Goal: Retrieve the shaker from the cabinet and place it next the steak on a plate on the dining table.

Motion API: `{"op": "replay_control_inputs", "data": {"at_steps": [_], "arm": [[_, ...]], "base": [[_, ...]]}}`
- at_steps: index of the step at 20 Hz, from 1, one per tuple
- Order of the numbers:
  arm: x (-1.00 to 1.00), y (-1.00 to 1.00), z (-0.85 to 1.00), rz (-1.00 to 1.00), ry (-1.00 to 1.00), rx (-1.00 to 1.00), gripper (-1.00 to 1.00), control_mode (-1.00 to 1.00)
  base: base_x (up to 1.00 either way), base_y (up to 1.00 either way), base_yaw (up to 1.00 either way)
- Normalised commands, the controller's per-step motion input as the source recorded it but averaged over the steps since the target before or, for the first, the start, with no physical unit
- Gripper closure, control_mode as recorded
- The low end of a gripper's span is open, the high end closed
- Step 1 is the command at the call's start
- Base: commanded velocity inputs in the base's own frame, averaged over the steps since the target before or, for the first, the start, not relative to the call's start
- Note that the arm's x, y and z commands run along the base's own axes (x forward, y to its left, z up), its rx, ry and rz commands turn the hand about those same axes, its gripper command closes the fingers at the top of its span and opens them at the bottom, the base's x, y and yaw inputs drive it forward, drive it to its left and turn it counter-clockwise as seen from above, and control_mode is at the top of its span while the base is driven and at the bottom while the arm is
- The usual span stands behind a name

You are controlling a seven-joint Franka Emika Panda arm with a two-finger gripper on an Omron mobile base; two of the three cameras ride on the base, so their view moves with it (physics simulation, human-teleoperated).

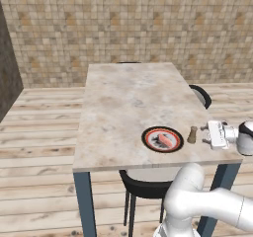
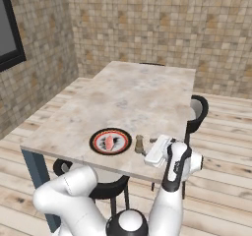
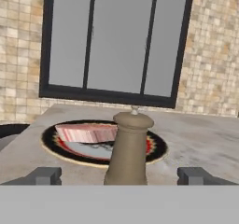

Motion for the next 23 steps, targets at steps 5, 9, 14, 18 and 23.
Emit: {"op": "replay_control_inputs", "data": {"at_steps": [5, 9, 14, 18, 23], "arm": [[-0.01, -0.23, 0.04, -0.18, -0.01, 0.05, -1.0, -1.0], [-0.29, -0.28, 0.27, -0.31, -0.01, 0.04, -1.0, -1.0], [-0.79, -0.25, 0.74, -0.24, 0.0, 0.0, -1.0, -1.0], [-0.85, -0.26, 0.92, -0.19, 0.0, 0.0, -1.0, -1.0], [-0.78, -0.07, 0.92, -0.17, 0.01, 0.0, -1.0, -1.0]], "base": [[0.0, 0.0, 0.0], [0.0, 0.0, 0.0], [0.0, 0.0, 0.0], [0.0, 0.0, 0.0], [0.0, 0.0, 0.0]]}}
